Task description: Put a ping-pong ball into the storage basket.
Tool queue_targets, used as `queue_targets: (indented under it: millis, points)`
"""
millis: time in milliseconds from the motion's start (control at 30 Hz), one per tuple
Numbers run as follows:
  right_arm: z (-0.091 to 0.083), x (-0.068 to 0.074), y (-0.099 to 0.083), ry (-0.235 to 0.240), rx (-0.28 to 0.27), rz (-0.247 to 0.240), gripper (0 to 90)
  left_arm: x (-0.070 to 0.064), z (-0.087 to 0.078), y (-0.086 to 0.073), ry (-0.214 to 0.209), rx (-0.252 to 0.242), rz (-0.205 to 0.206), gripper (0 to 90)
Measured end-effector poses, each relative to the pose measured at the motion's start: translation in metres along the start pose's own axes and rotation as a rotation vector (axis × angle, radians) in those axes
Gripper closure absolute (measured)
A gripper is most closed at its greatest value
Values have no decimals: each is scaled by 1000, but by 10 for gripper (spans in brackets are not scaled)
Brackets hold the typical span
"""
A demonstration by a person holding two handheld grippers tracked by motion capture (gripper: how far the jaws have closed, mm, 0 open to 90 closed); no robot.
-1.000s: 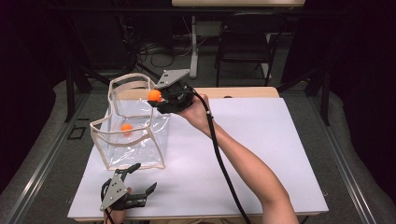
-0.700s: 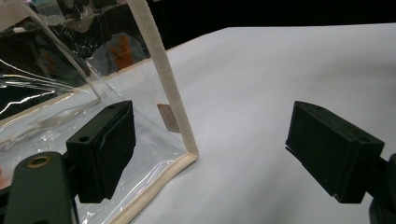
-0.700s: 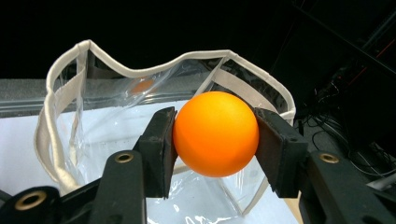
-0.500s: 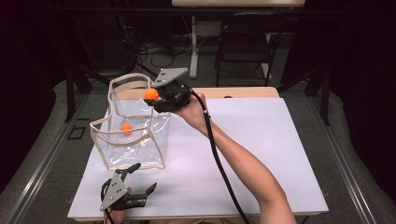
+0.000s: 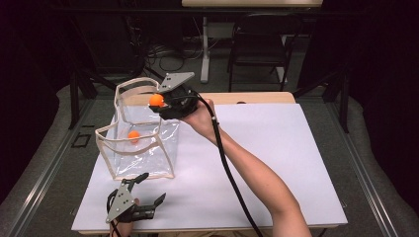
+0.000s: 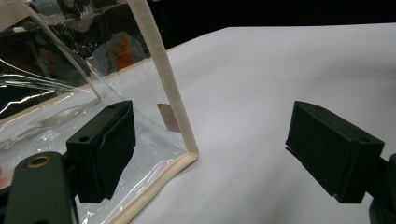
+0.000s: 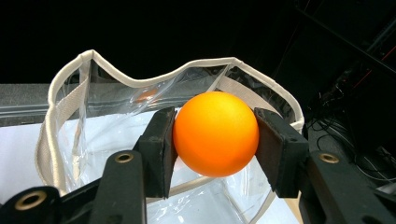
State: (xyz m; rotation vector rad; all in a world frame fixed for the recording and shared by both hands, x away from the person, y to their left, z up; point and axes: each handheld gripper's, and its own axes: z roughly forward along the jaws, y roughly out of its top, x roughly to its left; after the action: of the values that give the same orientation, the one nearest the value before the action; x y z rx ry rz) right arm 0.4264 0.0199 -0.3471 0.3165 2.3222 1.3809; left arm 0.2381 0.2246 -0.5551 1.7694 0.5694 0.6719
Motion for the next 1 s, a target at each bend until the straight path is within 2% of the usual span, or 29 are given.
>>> queue_targets:
  millis: [1000]
  points:
    - [15,1,0,14,10,17,508,0,0,0,-2,-1,-1,156]
